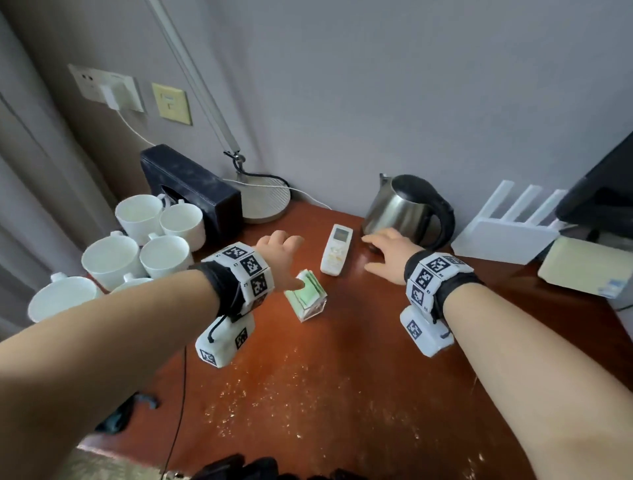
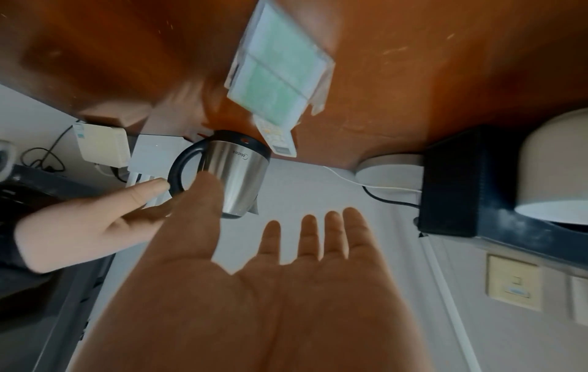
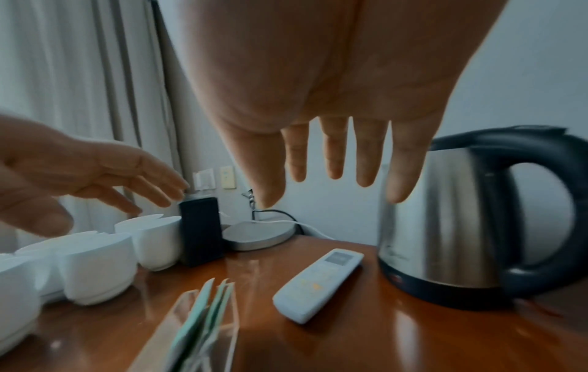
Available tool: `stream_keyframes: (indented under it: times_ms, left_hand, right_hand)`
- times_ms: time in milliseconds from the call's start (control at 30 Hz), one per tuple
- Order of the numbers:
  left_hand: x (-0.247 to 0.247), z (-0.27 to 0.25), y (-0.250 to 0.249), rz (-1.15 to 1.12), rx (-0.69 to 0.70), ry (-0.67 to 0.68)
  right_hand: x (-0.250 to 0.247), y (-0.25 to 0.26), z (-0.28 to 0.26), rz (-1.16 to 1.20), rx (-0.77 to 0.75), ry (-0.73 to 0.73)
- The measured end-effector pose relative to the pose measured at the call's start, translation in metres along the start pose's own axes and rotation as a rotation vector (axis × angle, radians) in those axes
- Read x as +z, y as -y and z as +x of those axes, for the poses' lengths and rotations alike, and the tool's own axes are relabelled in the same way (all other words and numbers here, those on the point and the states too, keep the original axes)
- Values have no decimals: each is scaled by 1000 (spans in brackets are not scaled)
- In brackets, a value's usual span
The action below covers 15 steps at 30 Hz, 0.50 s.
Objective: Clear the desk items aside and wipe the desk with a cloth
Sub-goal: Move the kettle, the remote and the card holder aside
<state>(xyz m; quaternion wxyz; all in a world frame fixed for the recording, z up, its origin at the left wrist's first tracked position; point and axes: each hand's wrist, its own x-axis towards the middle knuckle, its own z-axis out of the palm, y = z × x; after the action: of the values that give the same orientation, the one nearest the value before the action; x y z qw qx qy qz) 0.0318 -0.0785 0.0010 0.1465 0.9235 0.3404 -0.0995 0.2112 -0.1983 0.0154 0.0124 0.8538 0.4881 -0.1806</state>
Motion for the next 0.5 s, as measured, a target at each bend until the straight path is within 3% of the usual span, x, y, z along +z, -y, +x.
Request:
stream_keyframes:
  times_ms: [300, 500]
  left_hand:
    - [-24, 91, -78, -213, -49, -74]
    - [-33, 150, -99, -267, 4, -56]
  right_hand:
    - [-39, -116, 23, 183, 219, -230]
    - [-40, -149, 61, 310, 279, -204]
